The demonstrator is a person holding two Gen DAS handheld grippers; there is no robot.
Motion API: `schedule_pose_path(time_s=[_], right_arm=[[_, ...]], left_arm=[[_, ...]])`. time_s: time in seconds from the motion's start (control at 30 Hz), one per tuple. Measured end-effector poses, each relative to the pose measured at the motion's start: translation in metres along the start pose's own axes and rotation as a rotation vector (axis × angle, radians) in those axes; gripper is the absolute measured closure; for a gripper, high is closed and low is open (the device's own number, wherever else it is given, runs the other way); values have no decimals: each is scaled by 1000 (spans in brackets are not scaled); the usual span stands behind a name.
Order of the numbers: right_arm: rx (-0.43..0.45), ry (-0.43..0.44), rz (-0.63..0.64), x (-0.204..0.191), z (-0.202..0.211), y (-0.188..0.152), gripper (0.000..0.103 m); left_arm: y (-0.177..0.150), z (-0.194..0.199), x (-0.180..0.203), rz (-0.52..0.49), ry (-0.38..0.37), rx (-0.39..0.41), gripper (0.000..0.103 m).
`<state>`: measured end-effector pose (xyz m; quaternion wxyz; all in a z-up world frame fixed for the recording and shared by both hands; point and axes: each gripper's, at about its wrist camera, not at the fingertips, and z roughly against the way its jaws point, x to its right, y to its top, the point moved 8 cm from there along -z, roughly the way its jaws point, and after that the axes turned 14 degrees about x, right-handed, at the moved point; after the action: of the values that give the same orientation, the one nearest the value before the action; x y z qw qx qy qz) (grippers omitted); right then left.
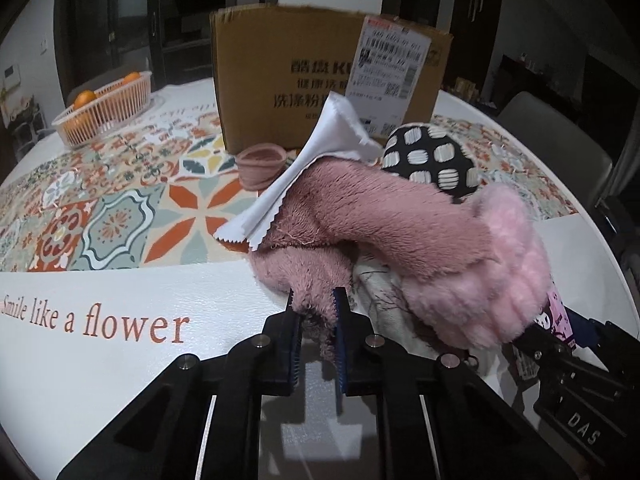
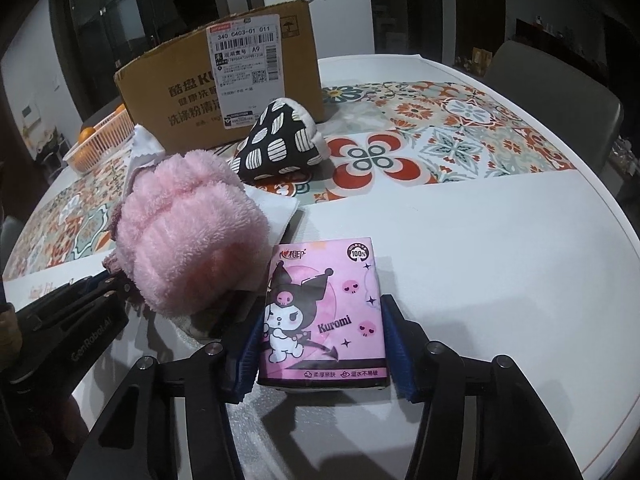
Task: Organize soft objects
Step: 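Grasp the pink towel with the left tool while the right tool grasps the Kuromi tissue pack, then lift the pink towel and Kuromi pack with both tools over the cardboard box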
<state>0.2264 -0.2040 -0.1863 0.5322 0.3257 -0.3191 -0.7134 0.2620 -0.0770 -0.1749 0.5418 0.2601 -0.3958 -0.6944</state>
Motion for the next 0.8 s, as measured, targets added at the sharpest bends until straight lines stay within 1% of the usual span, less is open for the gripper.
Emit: schedule_pose_path(time_s=[0.07, 0.2, 0.4, 0.8], right_arm=[[12, 3, -6, 2, 4, 2, 48], [40, 13, -7, 3, 16, 7, 48], [71, 30, -2, -1, 33, 10, 48], [157, 58, 1, -7, 74, 25, 48]], left_arm=[[2, 7, 1, 2, -5, 14, 88], [7, 25, 1, -9, 8, 56, 88], [10, 54, -4, -1, 20, 98, 88], [15, 110, -1, -4, 14, 181, 88]])
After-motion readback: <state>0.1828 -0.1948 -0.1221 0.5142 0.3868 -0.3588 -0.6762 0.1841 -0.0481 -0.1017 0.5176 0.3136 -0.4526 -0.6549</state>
